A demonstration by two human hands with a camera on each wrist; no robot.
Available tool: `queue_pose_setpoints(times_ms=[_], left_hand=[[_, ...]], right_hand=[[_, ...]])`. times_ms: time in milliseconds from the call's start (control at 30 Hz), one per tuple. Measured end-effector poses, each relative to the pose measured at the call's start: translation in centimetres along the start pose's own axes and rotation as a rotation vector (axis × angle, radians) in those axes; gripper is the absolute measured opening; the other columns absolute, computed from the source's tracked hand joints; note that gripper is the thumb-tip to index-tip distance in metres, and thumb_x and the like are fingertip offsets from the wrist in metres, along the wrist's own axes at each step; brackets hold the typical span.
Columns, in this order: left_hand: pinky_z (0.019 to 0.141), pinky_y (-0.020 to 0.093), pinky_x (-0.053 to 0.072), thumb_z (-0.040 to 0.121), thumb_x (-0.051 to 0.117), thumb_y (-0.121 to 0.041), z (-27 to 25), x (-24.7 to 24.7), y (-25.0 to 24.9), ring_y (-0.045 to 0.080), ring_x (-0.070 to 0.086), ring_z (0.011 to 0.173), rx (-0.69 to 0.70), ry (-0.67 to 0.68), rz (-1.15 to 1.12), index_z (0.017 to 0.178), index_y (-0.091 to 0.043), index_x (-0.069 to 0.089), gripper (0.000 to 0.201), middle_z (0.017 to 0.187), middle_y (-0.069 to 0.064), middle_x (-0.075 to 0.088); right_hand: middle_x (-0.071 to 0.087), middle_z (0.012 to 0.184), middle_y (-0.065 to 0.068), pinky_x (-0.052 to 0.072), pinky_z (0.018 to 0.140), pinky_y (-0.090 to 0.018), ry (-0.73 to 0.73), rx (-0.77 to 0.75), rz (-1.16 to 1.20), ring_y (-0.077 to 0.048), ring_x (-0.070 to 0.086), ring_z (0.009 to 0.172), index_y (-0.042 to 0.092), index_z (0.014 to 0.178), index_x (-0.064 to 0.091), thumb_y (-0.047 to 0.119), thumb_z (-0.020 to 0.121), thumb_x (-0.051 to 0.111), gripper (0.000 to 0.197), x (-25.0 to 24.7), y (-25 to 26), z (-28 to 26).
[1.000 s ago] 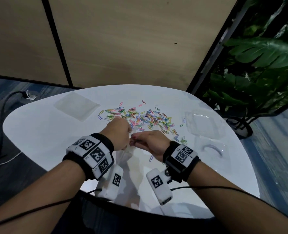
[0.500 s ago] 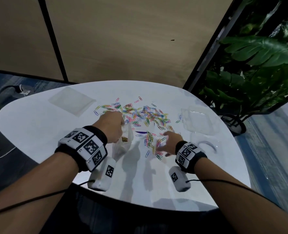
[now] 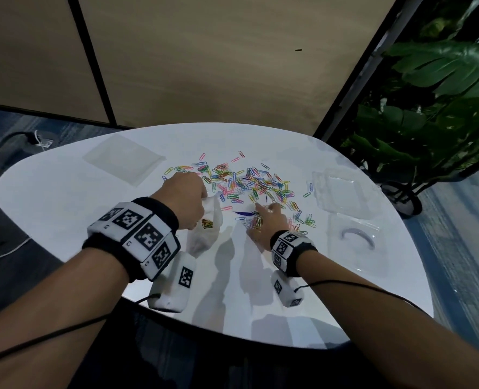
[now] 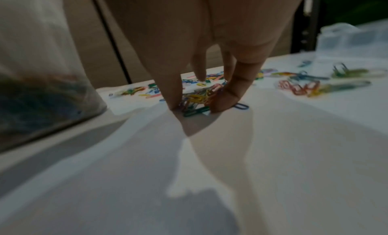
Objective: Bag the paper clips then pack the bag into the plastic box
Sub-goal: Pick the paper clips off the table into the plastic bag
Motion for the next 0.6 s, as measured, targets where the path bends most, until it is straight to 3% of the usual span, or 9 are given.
queue_pose_setpoints(times_ms=[67,133,233,333,400,467,533,600], left_hand=[[0.081,0.041,0.064,0.093,0.049,0.004,0.1,0.0,-0.1,0.029,0.077,0.077,0.001,-0.002,-0.005,0.110,0.000,0.073,0.030,0.082,0.017,0.077],[0.081,0.041,0.064,0.094,0.048,0.003,0.1,0.1,-0.2,0.029,0.078,0.076,0.003,0.001,-0.005,0.110,0.001,0.073,0.029,0.082,0.017,0.077],[0.081,0.041,0.064,0.093,0.050,0.004,0.2,0.1,-0.3,0.029,0.077,0.079,0.002,0.006,0.007,0.111,0.002,0.072,0.029,0.084,0.017,0.077],[0.084,0.042,0.063,0.091,0.053,0.006,0.3,0.2,-0.5,0.032,0.076,0.085,0.003,0.013,0.011,0.113,0.002,0.072,0.029,0.089,0.018,0.077],[0.084,0.043,0.063,0.091,0.053,0.007,0.3,0.2,-0.6,0.033,0.075,0.085,0.006,0.015,0.013,0.113,0.001,0.072,0.030,0.089,0.019,0.076],[0.084,0.043,0.062,0.091,0.053,0.006,0.4,0.3,-0.7,0.032,0.075,0.085,0.004,0.016,0.013,0.114,0.000,0.072,0.030,0.090,0.018,0.076],[0.083,0.042,0.063,0.093,0.052,0.003,0.5,0.4,-0.7,0.030,0.077,0.082,-0.004,0.015,0.006,0.112,0.000,0.073,0.028,0.087,0.017,0.077],[0.083,0.042,0.063,0.094,0.052,0.000,0.5,0.5,-0.9,0.029,0.077,0.081,-0.008,0.020,0.002,0.109,0.000,0.074,0.026,0.086,0.016,0.078]], right_hand=[[0.030,0.148,-0.013,0.042,0.103,-0.043,0.007,-0.084,-0.169,-0.038,0.037,0.131,0.025,0.141,0.042,0.025,0.095,0.049,0.046,0.2,0.8,0.6],[0.048,0.132,-0.015,0.048,0.094,-0.038,-0.017,-0.143,-0.269,-0.034,0.048,0.120,0.015,0.129,0.055,0.012,0.096,0.045,0.034,0.1,1.5,0.9],[0.061,0.105,-0.014,0.054,0.083,-0.033,-0.052,-0.172,-0.303,-0.028,0.061,0.094,0.003,0.104,0.067,-0.001,0.091,0.048,0.024,-0.4,1.8,0.8],[0.065,0.096,-0.011,0.056,0.077,-0.028,-0.048,-0.131,-0.251,-0.022,0.058,0.077,0.005,0.097,0.071,0.000,0.088,0.054,0.020,-0.9,1.1,1.1],[0.071,0.098,-0.007,0.058,0.079,-0.027,-0.071,-0.033,-0.065,-0.021,0.065,0.082,0.011,0.096,0.076,0.006,0.089,0.056,0.021,-1.8,0.1,1.3],[0.074,0.096,-0.003,0.055,0.077,-0.019,-0.096,0.079,0.184,-0.018,0.070,0.086,0.012,0.097,0.077,0.013,0.089,0.063,0.017,-2.8,-1.3,1.5],[0.074,0.086,-0.003,0.054,0.071,-0.012,-0.065,0.185,0.497,-0.015,0.072,0.077,0.007,0.095,0.077,0.014,0.085,0.072,0.014,-3.5,-2.5,1.6],[0.076,0.083,-0.010,0.060,0.082,-0.029,-0.006,0.255,0.848,-0.022,0.074,0.078,0.004,0.087,0.078,0.011,0.081,0.076,0.009,-4.4,-2.6,1.2]])
Point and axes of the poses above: each hand's wrist, its own z-axis towards the middle knuckle, its own x-axis out of the palm, y = z × x, the point moved 3 cm from there along z, towards the middle knuckle
